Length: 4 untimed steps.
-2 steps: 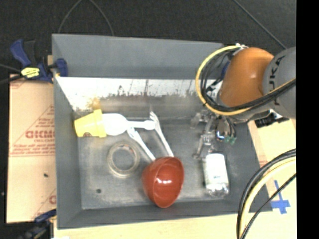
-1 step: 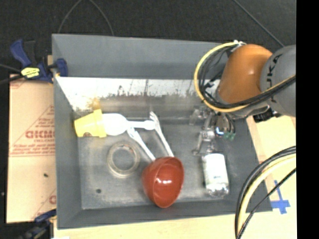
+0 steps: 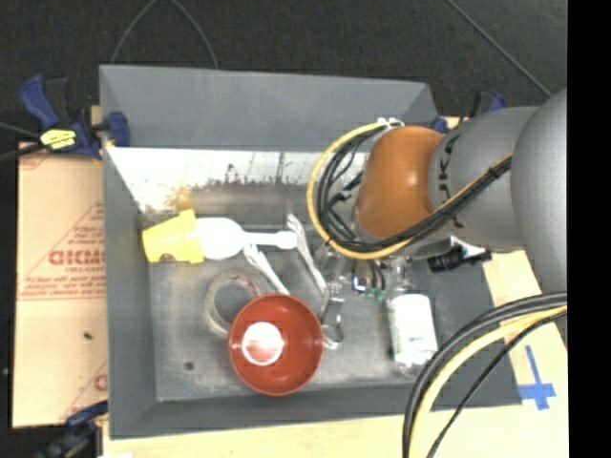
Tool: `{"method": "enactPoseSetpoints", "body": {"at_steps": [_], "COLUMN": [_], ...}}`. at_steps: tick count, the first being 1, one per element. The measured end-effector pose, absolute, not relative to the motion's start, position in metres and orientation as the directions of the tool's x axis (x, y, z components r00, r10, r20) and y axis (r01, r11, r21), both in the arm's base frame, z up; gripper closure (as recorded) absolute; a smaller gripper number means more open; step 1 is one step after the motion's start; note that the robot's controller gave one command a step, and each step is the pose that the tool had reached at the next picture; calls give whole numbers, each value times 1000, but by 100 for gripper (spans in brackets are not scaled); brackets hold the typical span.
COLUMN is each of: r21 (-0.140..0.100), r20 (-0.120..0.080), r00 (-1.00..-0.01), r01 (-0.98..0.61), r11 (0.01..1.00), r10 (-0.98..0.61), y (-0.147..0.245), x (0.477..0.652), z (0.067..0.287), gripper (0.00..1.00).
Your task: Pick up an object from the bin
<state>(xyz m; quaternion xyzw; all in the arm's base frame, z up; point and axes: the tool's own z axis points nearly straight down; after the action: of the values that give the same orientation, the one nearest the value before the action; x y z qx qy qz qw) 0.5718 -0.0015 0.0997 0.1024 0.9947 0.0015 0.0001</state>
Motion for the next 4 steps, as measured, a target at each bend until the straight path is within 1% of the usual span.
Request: {"method": "enactPoseSetpoints", "body": {"at_steps": [1, 2, 3, 4], "r21": [-7, 4, 4, 2], "r20": [-19, -9, -10, -11], "r00": [-975, -984, -984, -990], "r01": [223, 176, 175, 141], "r11": [975, 984, 984, 990], "r10": [223, 176, 175, 141], "y": [-77, 30, 30, 31], "x": [565, 599, 599, 600], "z": [112, 73, 73, 73], "gripper": [0, 100, 100, 100]}}
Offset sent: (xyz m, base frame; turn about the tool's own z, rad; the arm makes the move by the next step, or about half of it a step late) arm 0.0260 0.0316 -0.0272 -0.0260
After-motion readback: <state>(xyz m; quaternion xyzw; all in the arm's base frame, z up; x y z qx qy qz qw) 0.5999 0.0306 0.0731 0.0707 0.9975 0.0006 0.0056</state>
